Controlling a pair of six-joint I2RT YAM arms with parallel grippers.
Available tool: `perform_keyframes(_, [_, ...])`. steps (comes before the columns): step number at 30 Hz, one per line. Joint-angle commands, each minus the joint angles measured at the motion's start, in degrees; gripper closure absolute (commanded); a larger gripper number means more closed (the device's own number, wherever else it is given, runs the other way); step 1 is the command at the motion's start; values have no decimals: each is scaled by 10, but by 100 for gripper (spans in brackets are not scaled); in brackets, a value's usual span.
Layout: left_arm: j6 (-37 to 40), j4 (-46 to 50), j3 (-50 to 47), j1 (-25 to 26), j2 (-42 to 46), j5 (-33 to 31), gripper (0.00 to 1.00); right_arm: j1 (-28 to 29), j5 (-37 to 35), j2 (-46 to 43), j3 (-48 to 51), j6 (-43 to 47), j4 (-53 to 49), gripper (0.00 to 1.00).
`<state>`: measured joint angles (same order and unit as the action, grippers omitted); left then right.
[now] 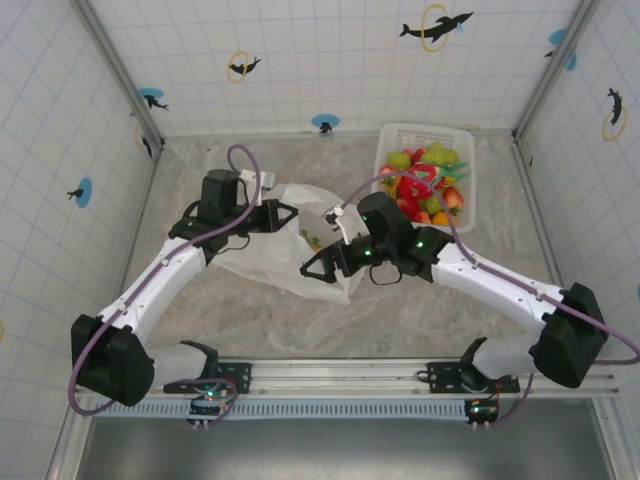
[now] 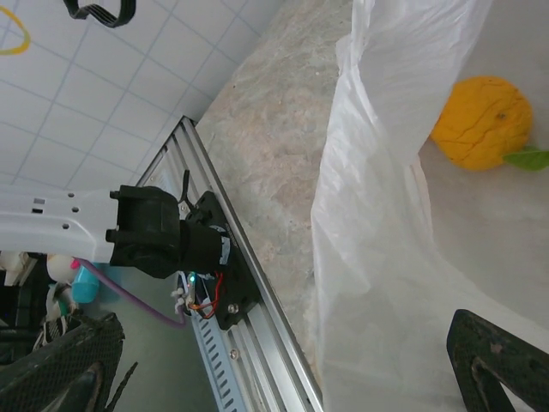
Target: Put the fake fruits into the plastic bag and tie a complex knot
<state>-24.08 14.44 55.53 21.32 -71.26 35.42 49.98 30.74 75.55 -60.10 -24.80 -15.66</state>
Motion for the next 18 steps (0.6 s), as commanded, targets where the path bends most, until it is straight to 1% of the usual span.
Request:
perform_keyframes(1, [-2,-12,-9,-2,-2,6,100,0,-30,-42,-52,19,-40,0])
perform_keyframes(6, [-15,-11,-9,-3,-1,2,100,-14,-29,-71,-91,32,-74,0])
perform_keyframes(8, [-20,-11,-10,-2,1,2,100,-29,-39,-88,-102,35,-83,0])
perform_keyframes(11, [-29,-9,-10,-2,4,1,100,-69,-49,-108,-111,36,-91,0])
perform_keyframes(13, [-42,-8,-9,-1,9,-2,100,-110,-81,-116,-118,40,-115,1])
perform_keyframes(18, [-62,9,5,19,16,-15,100,-221,-201,-112,-123,68,-199,1])
